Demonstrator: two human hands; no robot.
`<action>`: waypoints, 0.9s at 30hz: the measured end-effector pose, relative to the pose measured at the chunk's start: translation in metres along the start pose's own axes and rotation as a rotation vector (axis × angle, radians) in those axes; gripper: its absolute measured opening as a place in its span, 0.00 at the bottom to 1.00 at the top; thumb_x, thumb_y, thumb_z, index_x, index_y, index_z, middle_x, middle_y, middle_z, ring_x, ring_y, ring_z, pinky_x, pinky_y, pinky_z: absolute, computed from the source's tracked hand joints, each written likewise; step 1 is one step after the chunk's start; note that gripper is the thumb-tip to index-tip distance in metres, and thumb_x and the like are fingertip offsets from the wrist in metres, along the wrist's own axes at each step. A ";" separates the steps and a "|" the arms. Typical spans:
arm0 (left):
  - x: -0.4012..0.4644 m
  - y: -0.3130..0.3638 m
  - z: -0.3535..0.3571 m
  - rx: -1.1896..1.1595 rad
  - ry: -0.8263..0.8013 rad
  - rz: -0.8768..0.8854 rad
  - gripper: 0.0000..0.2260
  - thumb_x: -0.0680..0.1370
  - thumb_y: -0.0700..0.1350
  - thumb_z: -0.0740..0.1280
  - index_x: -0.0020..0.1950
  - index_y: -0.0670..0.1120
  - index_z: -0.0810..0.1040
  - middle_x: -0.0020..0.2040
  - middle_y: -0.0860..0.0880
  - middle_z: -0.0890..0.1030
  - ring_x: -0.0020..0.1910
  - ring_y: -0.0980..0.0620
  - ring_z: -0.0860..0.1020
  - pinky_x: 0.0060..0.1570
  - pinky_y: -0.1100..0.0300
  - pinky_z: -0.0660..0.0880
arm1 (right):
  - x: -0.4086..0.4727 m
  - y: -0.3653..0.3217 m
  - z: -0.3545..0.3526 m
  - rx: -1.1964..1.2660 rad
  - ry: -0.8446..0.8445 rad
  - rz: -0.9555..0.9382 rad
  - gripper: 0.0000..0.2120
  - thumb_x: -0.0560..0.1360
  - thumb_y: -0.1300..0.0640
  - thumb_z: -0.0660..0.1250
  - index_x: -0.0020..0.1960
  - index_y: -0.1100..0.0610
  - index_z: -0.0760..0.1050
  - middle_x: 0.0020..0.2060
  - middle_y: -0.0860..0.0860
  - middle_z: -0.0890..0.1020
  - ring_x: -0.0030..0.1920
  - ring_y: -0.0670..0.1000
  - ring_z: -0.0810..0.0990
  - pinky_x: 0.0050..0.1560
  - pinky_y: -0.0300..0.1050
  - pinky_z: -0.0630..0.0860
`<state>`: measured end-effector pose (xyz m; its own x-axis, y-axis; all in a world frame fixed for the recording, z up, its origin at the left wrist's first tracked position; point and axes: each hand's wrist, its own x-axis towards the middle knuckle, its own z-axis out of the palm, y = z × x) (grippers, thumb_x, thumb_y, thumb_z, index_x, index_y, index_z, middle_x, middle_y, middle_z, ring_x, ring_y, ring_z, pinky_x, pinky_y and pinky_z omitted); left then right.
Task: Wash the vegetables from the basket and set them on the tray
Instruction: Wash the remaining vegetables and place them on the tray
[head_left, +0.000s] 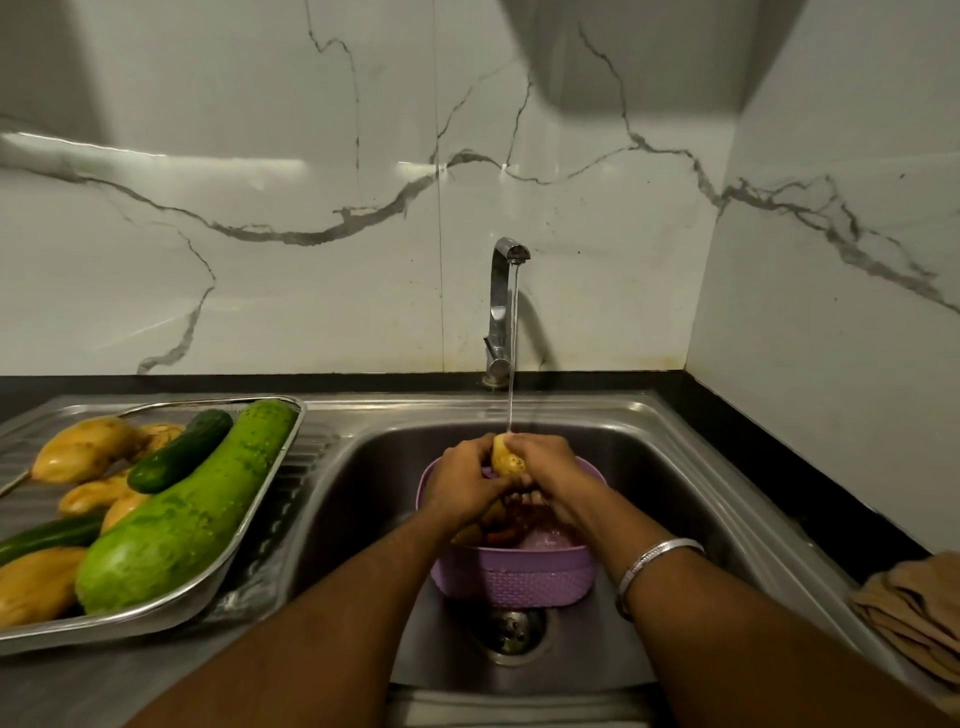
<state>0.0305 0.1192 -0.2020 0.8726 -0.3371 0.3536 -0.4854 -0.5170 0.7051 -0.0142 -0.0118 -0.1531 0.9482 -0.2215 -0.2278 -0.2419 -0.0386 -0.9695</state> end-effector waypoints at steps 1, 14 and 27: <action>0.000 -0.003 -0.001 0.012 -0.018 0.000 0.20 0.68 0.57 0.78 0.58 0.56 0.80 0.47 0.58 0.85 0.47 0.62 0.82 0.50 0.55 0.81 | -0.002 0.001 -0.003 0.002 -0.071 0.008 0.09 0.82 0.55 0.63 0.60 0.54 0.79 0.46 0.55 0.83 0.37 0.50 0.80 0.43 0.47 0.81; 0.001 0.005 -0.005 0.305 -0.119 -0.018 0.27 0.67 0.63 0.77 0.60 0.51 0.77 0.51 0.54 0.84 0.48 0.53 0.81 0.50 0.52 0.80 | 0.011 0.016 -0.008 -0.378 0.048 -0.233 0.12 0.78 0.49 0.71 0.46 0.58 0.83 0.39 0.54 0.85 0.39 0.50 0.84 0.34 0.41 0.79; -0.002 0.009 -0.007 0.195 -0.155 0.024 0.23 0.69 0.56 0.79 0.62 0.53 0.80 0.51 0.55 0.85 0.49 0.58 0.82 0.48 0.62 0.77 | 0.017 0.021 -0.015 -0.376 0.093 -0.257 0.10 0.74 0.47 0.75 0.46 0.54 0.84 0.39 0.51 0.86 0.40 0.50 0.86 0.43 0.48 0.85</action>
<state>0.0249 0.1213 -0.1920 0.8490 -0.4603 0.2596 -0.5206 -0.6444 0.5600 -0.0065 -0.0311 -0.1757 0.9688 -0.2443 0.0416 -0.0754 -0.4506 -0.8895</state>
